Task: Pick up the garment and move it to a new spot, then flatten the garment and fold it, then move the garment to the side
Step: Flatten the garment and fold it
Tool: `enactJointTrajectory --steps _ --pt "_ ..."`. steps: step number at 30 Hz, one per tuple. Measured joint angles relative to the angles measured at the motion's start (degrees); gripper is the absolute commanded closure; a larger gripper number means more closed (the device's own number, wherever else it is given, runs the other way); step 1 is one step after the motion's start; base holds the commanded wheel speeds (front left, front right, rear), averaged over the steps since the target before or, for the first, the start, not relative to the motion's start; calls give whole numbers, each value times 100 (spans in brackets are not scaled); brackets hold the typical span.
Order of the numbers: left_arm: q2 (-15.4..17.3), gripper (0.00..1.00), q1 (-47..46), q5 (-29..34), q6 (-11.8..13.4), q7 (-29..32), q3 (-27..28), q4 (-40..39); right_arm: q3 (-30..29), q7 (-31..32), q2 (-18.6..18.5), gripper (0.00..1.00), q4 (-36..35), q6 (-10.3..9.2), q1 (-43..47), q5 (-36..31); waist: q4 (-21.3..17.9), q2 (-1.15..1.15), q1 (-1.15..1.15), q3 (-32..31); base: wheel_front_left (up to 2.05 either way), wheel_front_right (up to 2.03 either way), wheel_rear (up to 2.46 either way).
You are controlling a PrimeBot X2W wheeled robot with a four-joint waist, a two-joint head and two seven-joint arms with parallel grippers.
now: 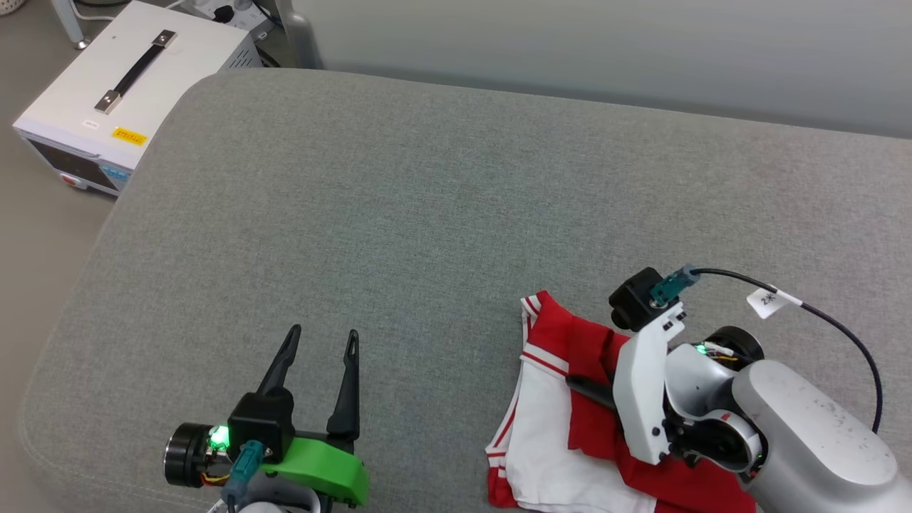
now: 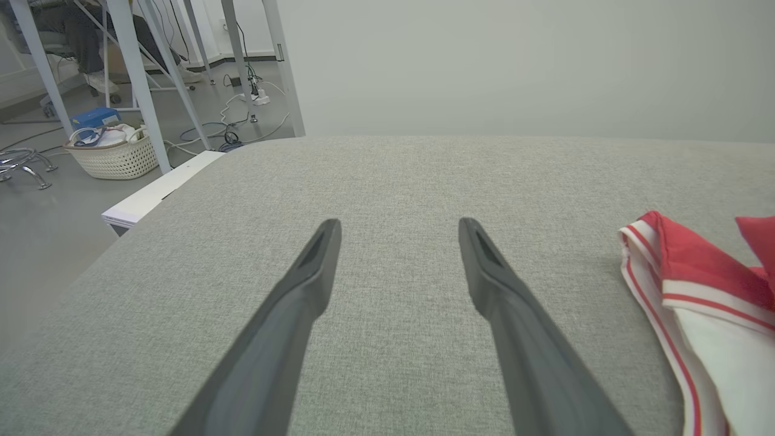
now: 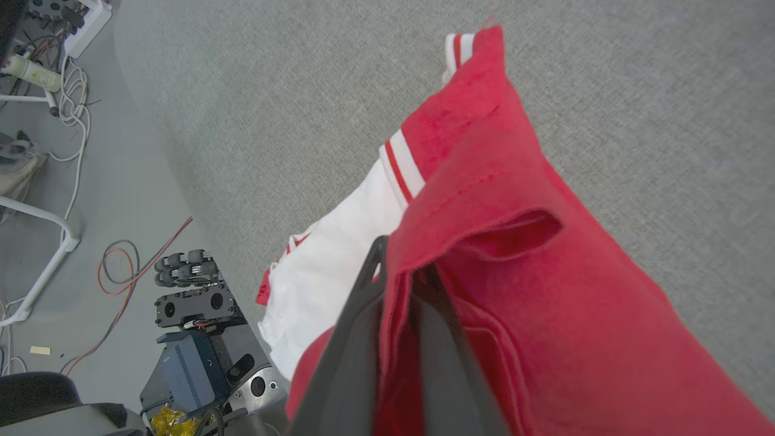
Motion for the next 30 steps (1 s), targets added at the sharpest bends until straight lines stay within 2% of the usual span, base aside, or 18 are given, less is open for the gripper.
enactJointTrajectory --steps 7,10,11,12,17,21,26,30 --pt "-9 0 -118 -12 38 0 -63 27 586 -497 313 100 1138 0 -338 -200 97 0 0 117 0 0 0" --pt "-9 0 -126 -49 59 0 -91 42 790 -734 346 100 1402 0 -430 -260 126 0 0 135 0 0 0" --pt "-9 0 -126 -56 74 0 -96 45 821 -827 349 82 1444 1 -449 -261 126 0 0 133 0 0 0" --pt "-9 0 -126 -64 86 0 -97 47 876 -949 339 0 1467 1 -475 -272 121 0 0 125 0 0 0" --pt "-10 0 -114 -63 101 0 -68 76 1018 -1595 146 0 1202 1 -500 -324 62 0 0 1 0 0 0" --pt "-11 0 -82 -59 101 0 -29 77 693 -2160 -154 0 776 0 -450 -374 -23 0 0 -130 0 0 0" --pt "-12 0 24 -41 98 0 37 66 -212 -2894 -423 0 325 0 -60 -814 -200 0 0 -278 0 0 0" --pt "-11 0 71 1 83 0 132 35 -1154 -3459 -375 0 113 0 376 -1394 -353 0 0 -385 0 0 0"
